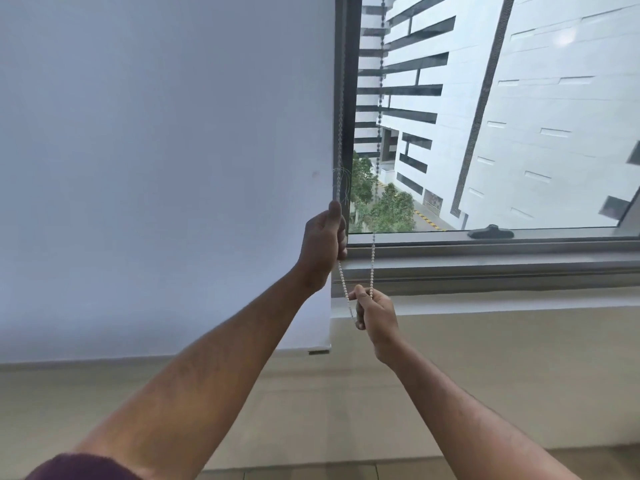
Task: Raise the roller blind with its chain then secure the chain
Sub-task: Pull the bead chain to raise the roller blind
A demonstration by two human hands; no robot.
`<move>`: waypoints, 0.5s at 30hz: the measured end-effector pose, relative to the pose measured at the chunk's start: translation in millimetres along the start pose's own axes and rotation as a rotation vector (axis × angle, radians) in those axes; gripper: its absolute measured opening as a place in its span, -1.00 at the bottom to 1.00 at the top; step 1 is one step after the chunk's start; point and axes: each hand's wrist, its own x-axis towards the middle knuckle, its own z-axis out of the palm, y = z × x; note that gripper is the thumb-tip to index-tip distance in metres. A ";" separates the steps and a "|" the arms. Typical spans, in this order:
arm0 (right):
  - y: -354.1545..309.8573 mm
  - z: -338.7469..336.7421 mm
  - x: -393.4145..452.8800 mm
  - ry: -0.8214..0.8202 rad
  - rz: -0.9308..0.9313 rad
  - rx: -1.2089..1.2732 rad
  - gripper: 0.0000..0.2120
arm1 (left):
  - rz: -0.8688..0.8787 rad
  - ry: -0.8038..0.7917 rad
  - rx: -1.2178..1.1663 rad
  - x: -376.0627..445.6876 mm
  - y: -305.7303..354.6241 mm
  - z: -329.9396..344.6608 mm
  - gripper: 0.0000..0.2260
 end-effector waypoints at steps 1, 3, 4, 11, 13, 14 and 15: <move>-0.7 -1.9 -0.3 0.005 0.004 0.005 -0.71 | 0.008 0.007 0.024 1.5 0.1 -3.1 -0.49; -4.7 -5.0 -0.5 0.018 -0.003 0.010 -0.71 | 0.009 0.034 0.068 3.2 -1.0 -8.7 -0.51; -7.6 -5.9 -0.3 0.025 -0.008 0.011 -0.72 | 0.002 0.043 0.110 1.5 -5.7 -11.9 -0.52; -31.7 -4.7 4.2 -0.010 -0.129 -0.002 -0.72 | -0.160 0.131 0.250 -34.7 -82.3 -35.7 -0.55; -34.7 -2.1 3.1 -0.042 -0.165 -0.066 -0.72 | -0.164 0.145 0.252 -31.3 -86.2 -38.3 -0.56; -35.7 -0.6 2.8 -0.047 -0.176 -0.086 -0.73 | -0.161 0.143 0.253 -29.2 -87.0 -38.8 -0.56; -36.2 1.1 2.8 -0.046 -0.179 -0.088 -0.74 | -0.156 0.138 0.251 -28.1 -87.9 -39.3 -0.55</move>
